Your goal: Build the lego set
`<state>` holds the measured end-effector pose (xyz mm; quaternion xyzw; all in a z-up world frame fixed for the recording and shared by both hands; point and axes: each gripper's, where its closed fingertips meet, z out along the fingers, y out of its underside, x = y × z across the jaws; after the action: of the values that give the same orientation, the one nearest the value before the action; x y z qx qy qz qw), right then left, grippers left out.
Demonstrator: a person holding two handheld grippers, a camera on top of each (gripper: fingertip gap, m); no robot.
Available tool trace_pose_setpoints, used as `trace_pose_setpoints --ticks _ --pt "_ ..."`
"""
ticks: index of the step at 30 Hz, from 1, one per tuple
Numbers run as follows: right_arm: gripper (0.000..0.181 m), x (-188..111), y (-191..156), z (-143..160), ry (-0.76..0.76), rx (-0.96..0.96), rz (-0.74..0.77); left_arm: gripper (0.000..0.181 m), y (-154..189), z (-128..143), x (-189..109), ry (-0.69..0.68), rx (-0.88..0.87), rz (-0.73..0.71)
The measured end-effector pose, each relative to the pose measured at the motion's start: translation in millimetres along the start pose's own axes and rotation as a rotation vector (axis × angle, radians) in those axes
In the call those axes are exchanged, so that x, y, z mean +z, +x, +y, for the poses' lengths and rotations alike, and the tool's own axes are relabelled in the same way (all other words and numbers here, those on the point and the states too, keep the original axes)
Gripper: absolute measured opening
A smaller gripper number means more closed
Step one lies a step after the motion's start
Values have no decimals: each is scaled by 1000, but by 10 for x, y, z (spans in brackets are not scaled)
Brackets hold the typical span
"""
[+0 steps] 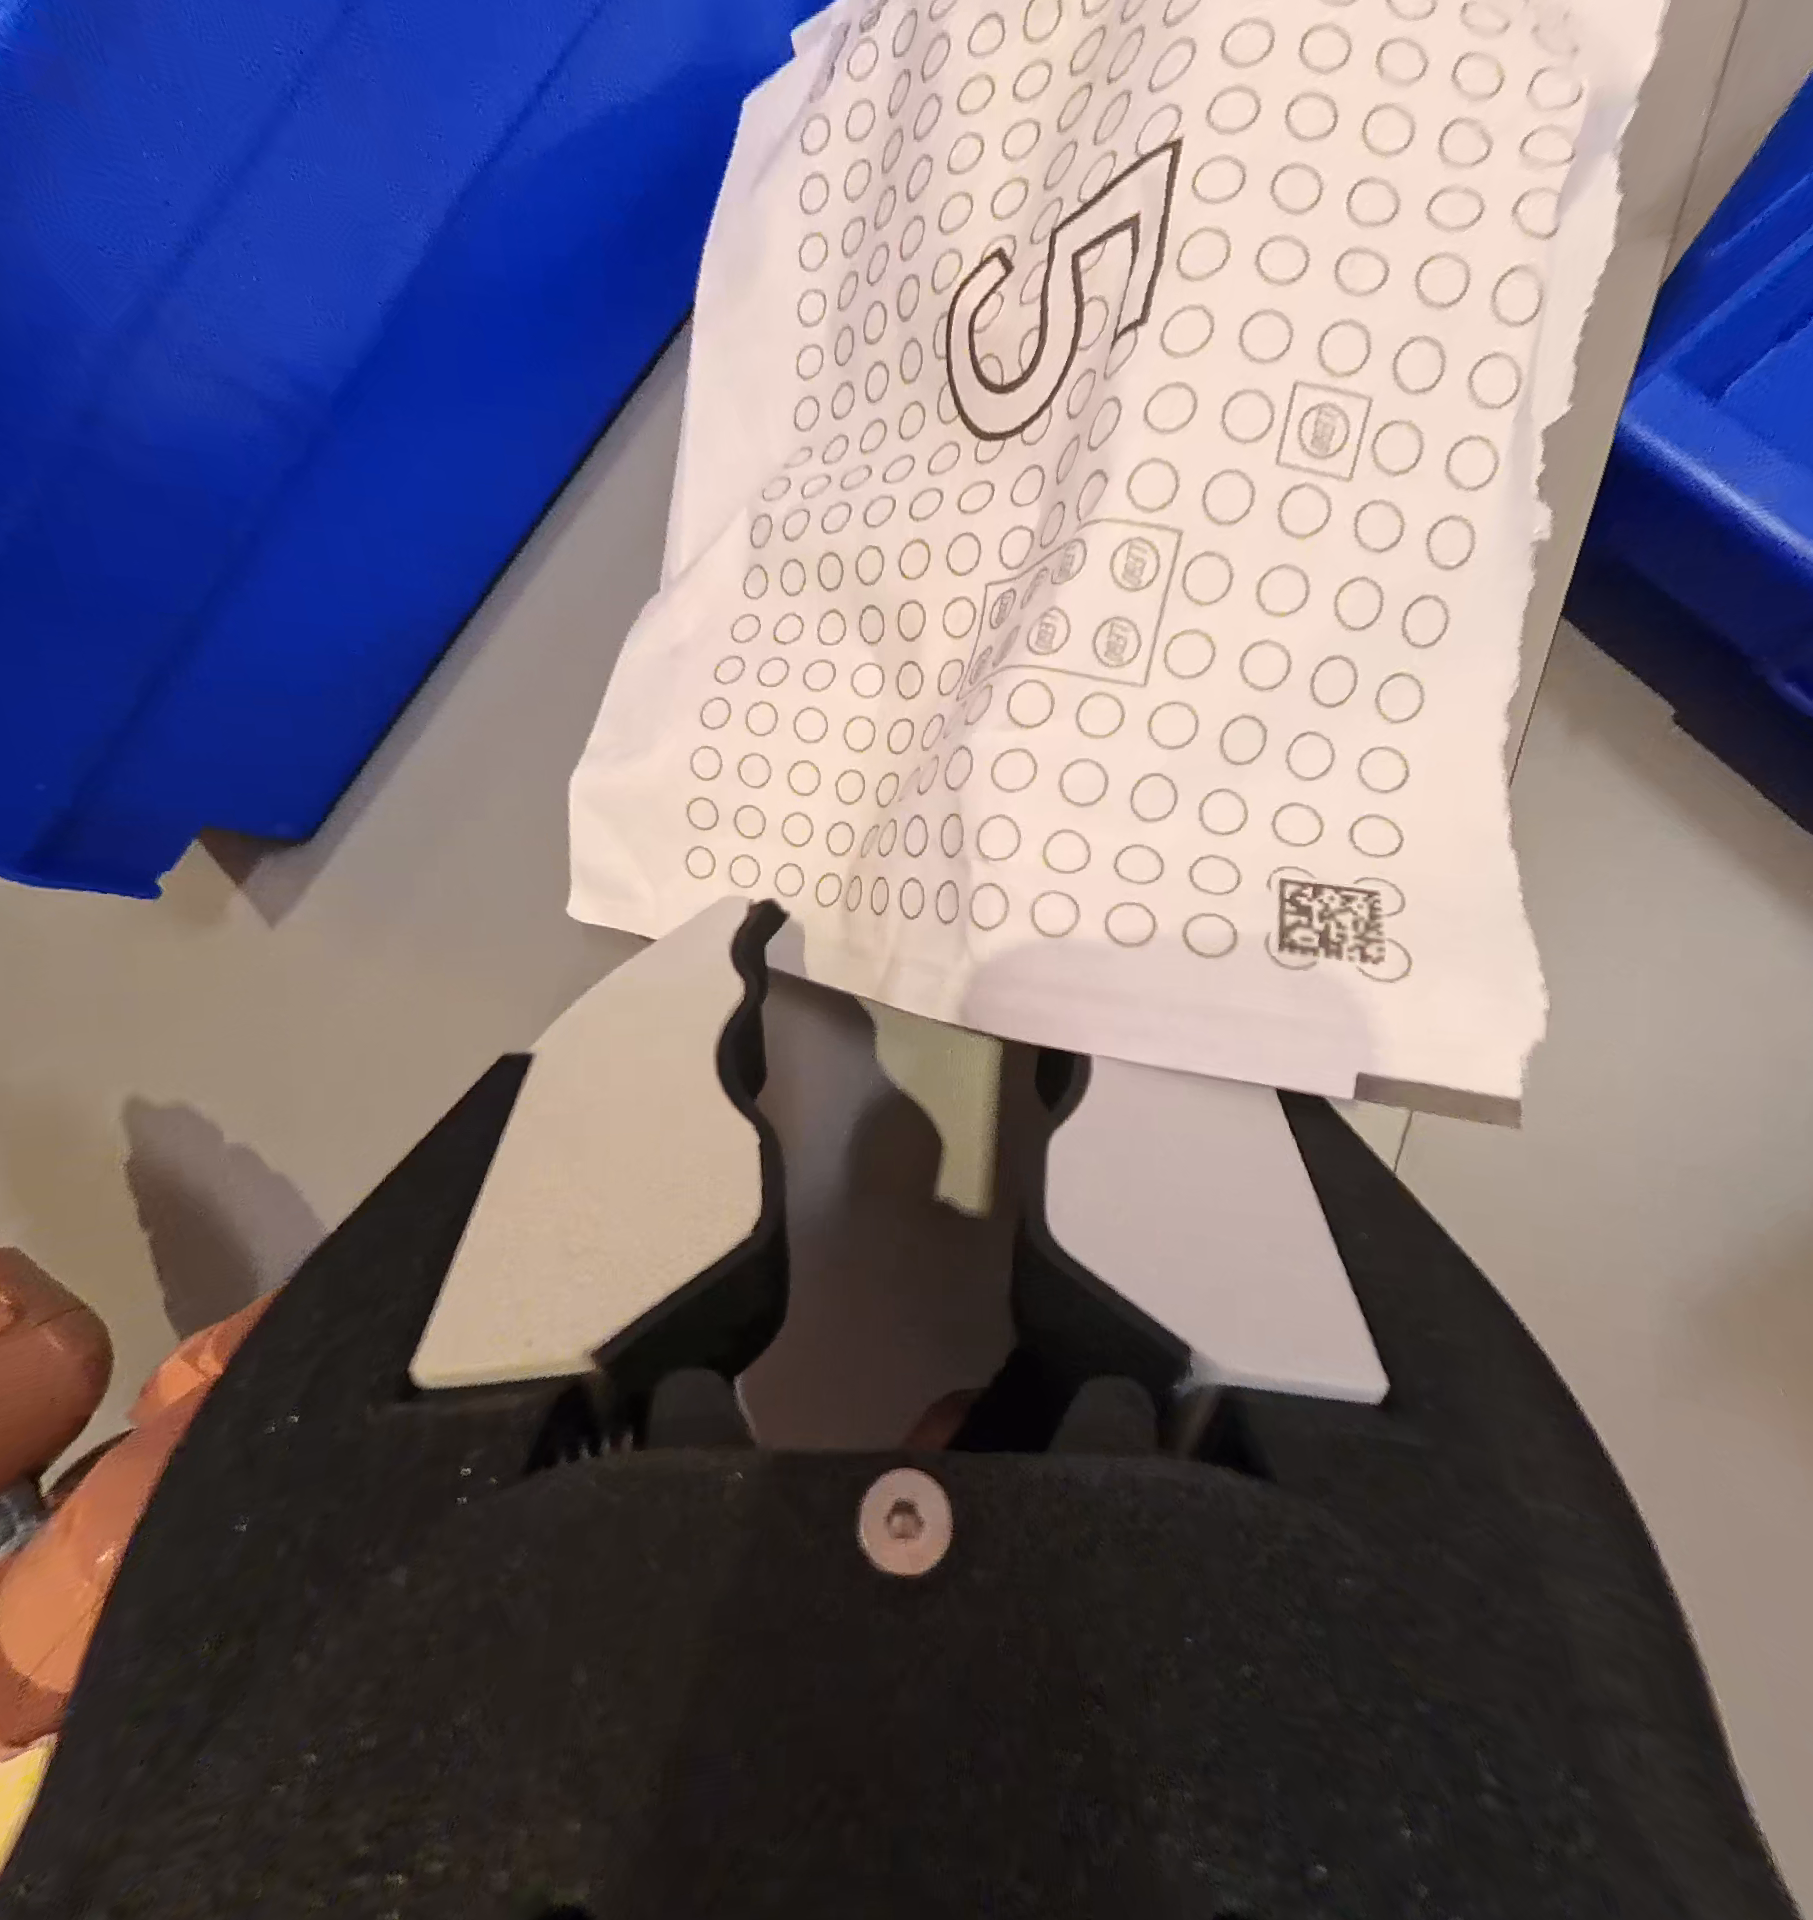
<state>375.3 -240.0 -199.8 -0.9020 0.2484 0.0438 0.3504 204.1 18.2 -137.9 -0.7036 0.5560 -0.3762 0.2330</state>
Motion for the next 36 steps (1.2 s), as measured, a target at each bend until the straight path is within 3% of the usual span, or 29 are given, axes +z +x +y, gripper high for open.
trace_pose_setpoints --ticks 10,15,18,23,27,31,36 --pt "77 113 98 -74 -39 -39 124 41 7 12 -7 7 -16 11" --pt "98 52 34 80 -77 -38 70 42 17 20 -37 7 -16 25" --pt "102 -13 -23 151 -77 -34 34 41 18 5 -46 14 -21 35" --pt "100 -190 78 267 -95 -85 110 41 24 42 -79 6 -10 41" --pt "90 -447 72 157 -40 -145 186 41 38 137 -82 -22 -2 36" --pt "83 -671 -122 -48 21 -213 218 41 132 163 -78 -12 9 38" --pt "80 -735 -569 -280 56 -326 189 41 315 207 -49 -1 27 79"
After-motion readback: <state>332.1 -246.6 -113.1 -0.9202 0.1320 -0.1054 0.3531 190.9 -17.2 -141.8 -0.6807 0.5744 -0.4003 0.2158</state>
